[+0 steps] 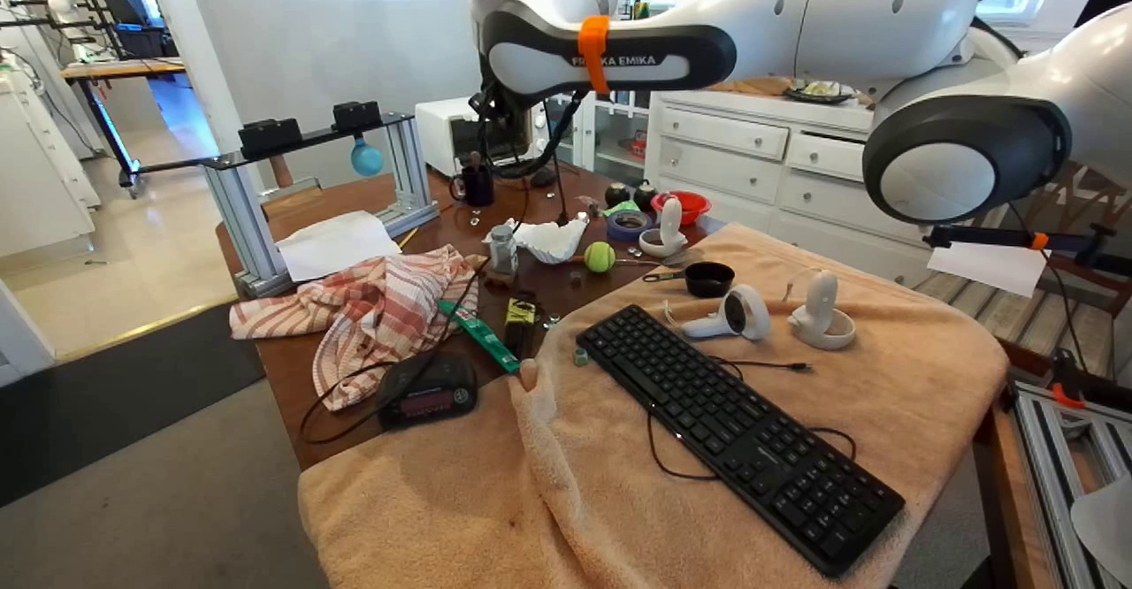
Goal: Move the black cable away from the orange towel
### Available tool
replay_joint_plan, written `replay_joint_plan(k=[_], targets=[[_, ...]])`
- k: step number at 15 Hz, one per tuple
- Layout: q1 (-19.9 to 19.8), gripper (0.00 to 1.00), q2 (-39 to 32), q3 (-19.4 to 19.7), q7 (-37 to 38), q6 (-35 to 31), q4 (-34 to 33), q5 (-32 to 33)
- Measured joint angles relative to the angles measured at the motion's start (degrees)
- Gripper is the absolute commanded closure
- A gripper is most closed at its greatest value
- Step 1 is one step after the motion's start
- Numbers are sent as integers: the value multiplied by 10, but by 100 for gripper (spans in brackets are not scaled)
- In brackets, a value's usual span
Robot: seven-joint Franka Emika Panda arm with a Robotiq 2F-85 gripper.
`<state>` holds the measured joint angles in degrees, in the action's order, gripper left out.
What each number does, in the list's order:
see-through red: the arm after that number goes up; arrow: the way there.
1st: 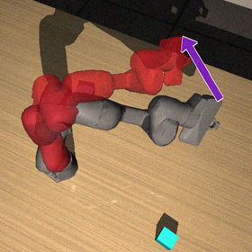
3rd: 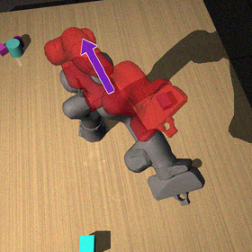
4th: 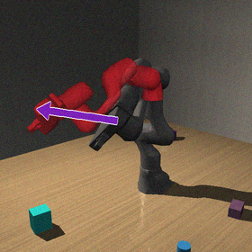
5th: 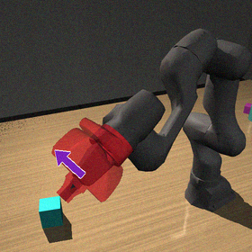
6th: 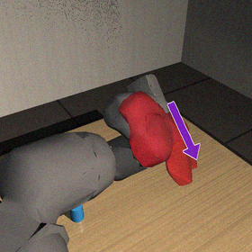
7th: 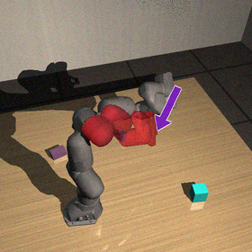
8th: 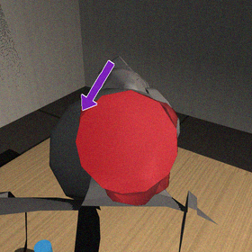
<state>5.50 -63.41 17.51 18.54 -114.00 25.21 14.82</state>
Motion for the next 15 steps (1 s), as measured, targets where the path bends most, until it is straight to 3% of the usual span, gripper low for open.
replay_joint_plan(k=[8,15], targets=[[1,99,37,-76,-165,190,3,-12],[-9,99,59,-90,-184,383,7,-15]])
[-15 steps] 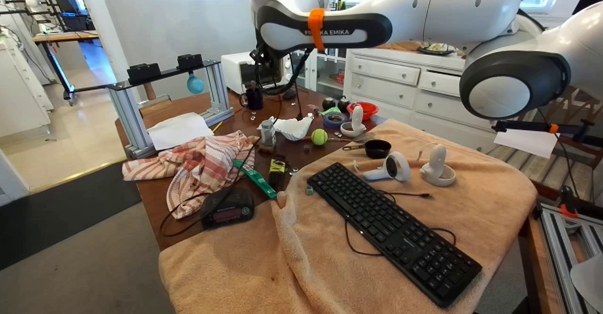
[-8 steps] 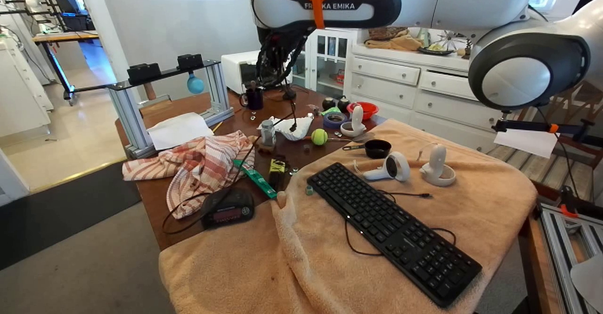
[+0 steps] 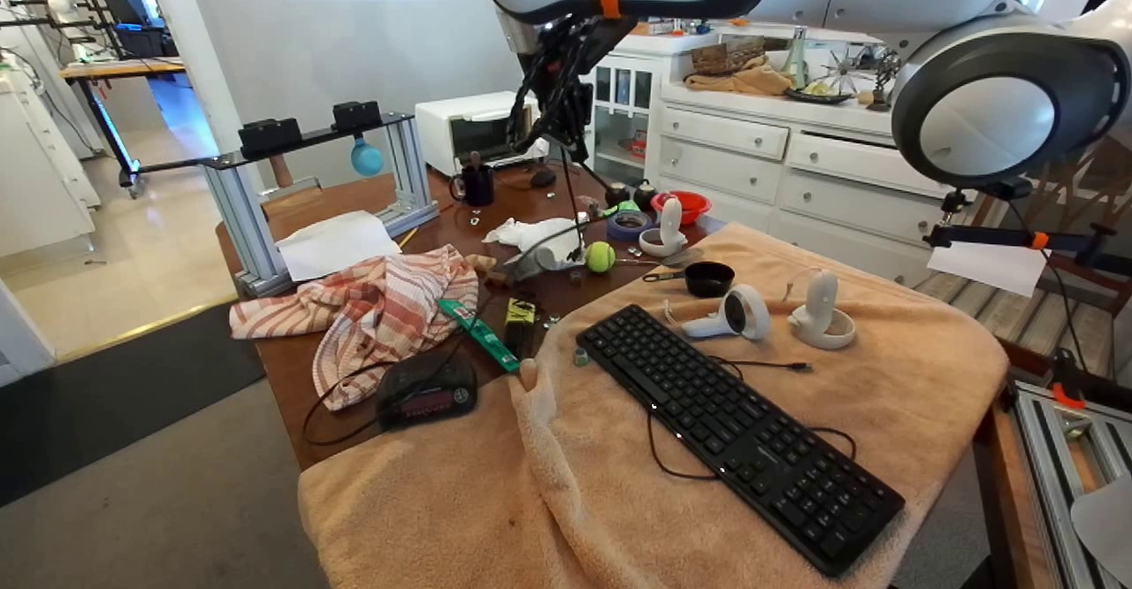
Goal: Move the black cable away from the orange towel
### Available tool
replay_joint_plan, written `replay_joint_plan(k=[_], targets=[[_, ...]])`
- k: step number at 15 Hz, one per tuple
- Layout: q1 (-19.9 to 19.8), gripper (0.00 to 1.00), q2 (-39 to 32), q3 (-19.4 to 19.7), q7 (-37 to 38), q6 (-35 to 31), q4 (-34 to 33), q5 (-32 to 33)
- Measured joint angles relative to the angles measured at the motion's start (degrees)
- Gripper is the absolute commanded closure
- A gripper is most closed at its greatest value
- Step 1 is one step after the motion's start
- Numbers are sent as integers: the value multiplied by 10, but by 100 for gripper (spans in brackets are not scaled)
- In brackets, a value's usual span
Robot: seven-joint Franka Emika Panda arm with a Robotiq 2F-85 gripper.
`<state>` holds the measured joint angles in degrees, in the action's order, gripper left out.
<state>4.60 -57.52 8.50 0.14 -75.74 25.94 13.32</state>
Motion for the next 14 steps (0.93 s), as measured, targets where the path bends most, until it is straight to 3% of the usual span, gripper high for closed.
replay_joint_plan(k=[8,9,11,14], targets=[[-14,99,-18,-26,0,35,2,-24],[-19,71,-23,-30,0,36,2,-32],[-33,64,-35,-41,0,37,3,-50],[-55,41,-50,-51,4,34,2,-72]])
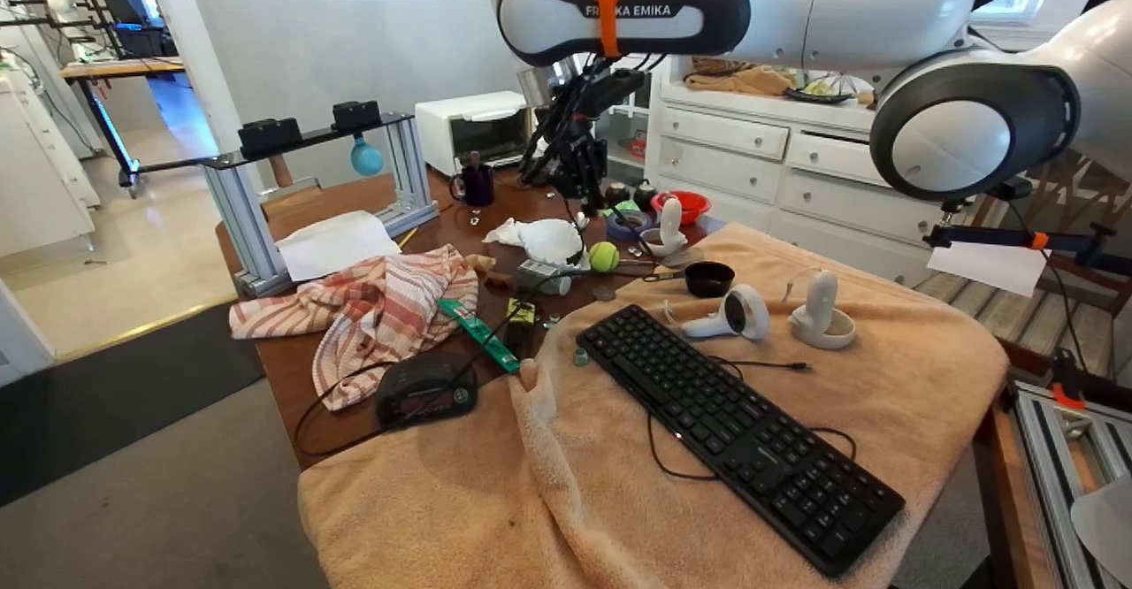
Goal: Move the black cable away from the orange towel
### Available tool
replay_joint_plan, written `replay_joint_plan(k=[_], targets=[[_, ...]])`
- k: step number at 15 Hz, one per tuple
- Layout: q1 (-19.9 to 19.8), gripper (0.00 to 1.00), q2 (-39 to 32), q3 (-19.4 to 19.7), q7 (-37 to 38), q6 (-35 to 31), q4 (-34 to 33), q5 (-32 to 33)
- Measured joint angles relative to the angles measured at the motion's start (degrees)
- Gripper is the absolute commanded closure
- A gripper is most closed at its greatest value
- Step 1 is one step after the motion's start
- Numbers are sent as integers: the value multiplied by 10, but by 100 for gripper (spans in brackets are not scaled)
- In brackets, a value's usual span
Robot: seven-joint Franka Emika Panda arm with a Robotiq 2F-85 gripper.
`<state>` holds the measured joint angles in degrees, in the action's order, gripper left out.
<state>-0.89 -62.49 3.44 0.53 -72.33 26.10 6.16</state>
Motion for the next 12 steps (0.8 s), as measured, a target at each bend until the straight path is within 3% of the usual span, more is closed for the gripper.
replay_joint_plan(k=[5,7,8,9,12], targets=[[12,3,0,-5,-74,-50,-3,2],[24,0,1,-6,-104,-82,-4,2],[30,6,0,-6,-103,-98,-4,2],[34,0,0,-6,-101,-114,-3,2],[39,0,-2,-5,-99,-129,-3,3]])
